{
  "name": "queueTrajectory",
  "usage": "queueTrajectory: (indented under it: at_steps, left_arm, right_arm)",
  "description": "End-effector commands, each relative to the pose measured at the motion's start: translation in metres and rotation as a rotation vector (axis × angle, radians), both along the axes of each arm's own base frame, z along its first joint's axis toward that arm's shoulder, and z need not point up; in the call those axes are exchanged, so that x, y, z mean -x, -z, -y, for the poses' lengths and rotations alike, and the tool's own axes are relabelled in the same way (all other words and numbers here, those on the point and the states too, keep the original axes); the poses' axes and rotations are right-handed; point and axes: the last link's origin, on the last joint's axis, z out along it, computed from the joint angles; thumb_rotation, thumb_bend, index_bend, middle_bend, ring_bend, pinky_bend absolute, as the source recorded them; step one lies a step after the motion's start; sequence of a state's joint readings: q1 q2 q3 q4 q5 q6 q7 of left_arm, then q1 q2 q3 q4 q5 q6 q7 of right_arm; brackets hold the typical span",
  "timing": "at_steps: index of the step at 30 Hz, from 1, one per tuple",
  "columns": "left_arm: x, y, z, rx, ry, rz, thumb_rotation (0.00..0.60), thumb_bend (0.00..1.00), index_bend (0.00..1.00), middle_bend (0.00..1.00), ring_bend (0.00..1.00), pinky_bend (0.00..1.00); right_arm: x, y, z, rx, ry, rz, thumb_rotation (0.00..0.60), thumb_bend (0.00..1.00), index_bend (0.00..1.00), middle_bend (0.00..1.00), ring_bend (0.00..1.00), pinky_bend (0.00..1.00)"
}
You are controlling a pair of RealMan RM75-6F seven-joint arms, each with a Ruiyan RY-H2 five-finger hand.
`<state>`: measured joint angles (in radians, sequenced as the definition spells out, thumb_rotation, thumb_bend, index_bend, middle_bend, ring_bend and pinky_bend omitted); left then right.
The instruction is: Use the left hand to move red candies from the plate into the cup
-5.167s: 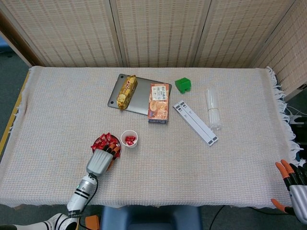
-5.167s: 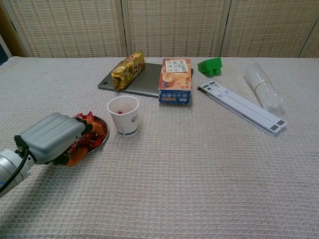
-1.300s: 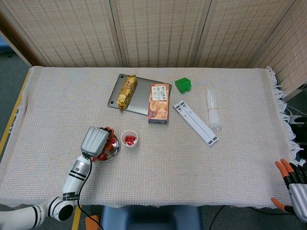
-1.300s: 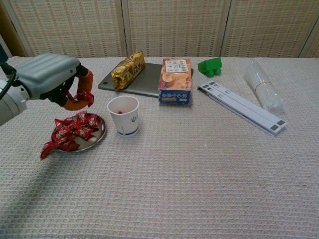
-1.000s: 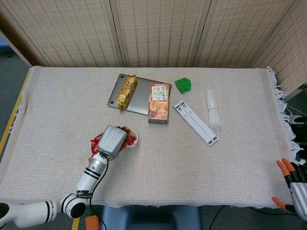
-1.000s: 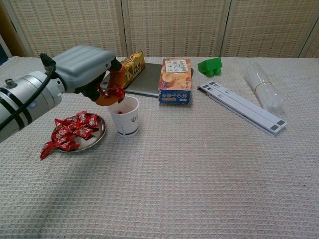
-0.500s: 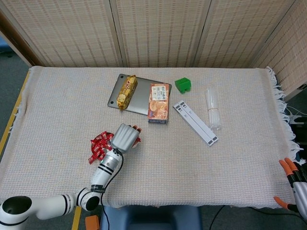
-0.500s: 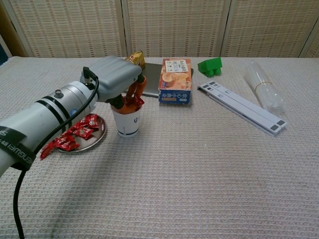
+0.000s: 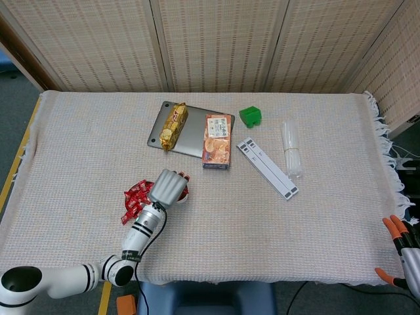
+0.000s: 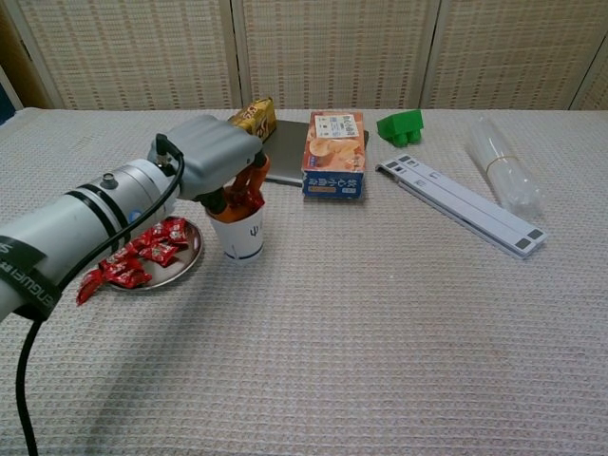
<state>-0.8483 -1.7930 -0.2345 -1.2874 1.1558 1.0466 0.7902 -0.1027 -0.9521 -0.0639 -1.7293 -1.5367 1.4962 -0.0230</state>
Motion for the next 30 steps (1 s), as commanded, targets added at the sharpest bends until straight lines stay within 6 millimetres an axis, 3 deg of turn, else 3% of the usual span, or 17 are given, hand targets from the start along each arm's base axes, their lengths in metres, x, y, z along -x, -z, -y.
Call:
queueTrajectory:
  at_steps: [1, 5, 24, 30]
  left_arm:
    - [0.000, -0.001, 0.000, 0.001, 0.008, -0.005, 0.600, 0.56, 0.50, 0.62, 0.59, 1.00]
    - [0.001, -0.003, -0.001, 0.009, 0.010, -0.015, 0.600, 0.50, 0.45, 0.58, 0.55, 1.00]
    - [0.003, -0.016, 0.001, 0.023, -0.006, -0.023, 0.600, 0.42, 0.35, 0.52, 0.50, 1.00]
    - [0.001, -0.015, 0.003, 0.030, -0.007, -0.026, 0.600, 0.39, 0.27, 0.45, 0.46, 1.00]
  right_arm:
    - [0.000, 0.000, 0.000, 0.002, 0.000, 0.000, 0.600, 0.04, 0.00, 0.00, 0.00, 0.00]
    - [0.000, 0.000, 0.000, 0.006, 0.003, 0.000, 0.600, 0.04, 0.00, 0.00, 0.00, 0.00]
    - [-0.002, 0.001, 0.001, 0.013, 0.007, -0.002, 0.600, 0.04, 0.00, 0.00, 0.00, 0.00]
    - [-0.001, 0.000, 0.000, 0.016, 0.008, -0.003, 0.600, 0.04, 0.00, 0.00, 0.00, 0.00]
